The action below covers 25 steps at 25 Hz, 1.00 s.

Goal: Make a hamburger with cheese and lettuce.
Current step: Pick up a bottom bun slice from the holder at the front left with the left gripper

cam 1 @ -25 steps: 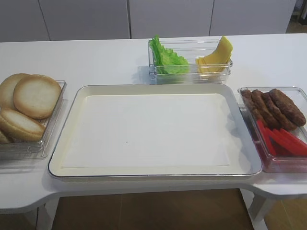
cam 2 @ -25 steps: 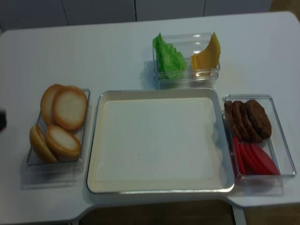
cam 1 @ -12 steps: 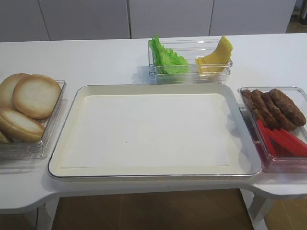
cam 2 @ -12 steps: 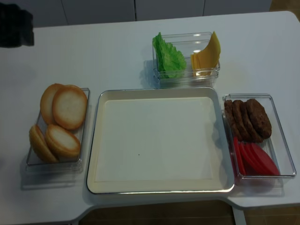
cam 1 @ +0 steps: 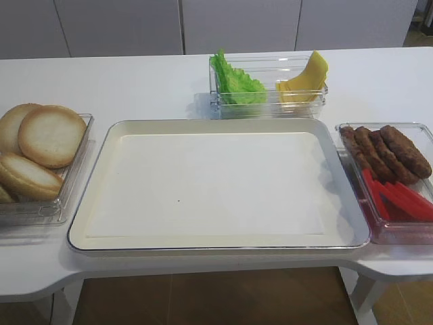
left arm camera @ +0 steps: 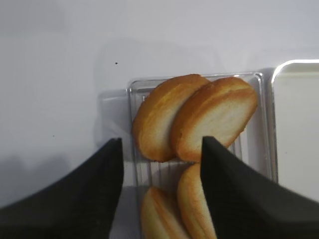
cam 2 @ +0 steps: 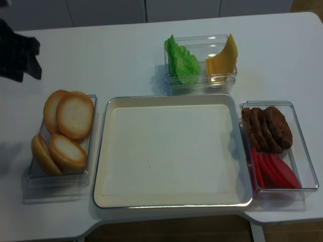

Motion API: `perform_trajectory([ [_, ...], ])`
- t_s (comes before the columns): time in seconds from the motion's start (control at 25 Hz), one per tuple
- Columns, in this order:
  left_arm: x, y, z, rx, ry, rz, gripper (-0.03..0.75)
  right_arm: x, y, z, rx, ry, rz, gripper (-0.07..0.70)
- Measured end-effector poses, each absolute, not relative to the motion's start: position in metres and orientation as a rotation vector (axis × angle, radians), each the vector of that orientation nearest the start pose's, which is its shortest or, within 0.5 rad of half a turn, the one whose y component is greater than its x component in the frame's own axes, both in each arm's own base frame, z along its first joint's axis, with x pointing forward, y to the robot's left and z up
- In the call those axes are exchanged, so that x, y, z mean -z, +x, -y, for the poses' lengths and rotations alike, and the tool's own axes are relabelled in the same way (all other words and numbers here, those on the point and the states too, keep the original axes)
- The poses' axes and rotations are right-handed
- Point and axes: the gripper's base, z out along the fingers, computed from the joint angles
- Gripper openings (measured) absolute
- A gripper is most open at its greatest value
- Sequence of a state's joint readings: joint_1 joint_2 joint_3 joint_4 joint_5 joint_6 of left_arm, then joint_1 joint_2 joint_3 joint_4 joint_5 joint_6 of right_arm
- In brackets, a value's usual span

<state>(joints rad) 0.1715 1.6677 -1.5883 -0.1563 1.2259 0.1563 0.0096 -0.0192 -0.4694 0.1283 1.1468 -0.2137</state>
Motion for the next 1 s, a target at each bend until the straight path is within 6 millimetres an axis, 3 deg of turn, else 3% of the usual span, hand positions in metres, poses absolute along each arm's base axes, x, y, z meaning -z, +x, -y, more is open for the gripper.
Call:
perform_trajectory([
  [0.4, -0.299, 0.374, -0.049, 0.158, 0.179, -2.802, 0.377, -0.262, -0.009, -0.011, -0.037, -0.248, -2.120, 0.281],
  [0.64, -0.291, 0.384, -0.050, 0.144, 0.250, -2.757, 0.377, -0.262, -0.009, -0.011, -0.037, -0.248, -2.120, 0.281],
  [1.0, -0.281, 0.384, -0.045, 0.219, 0.374, -2.794, 0.377, -0.262, -0.009, -0.011, -0.037, -0.248, -2.120, 0.281],
])
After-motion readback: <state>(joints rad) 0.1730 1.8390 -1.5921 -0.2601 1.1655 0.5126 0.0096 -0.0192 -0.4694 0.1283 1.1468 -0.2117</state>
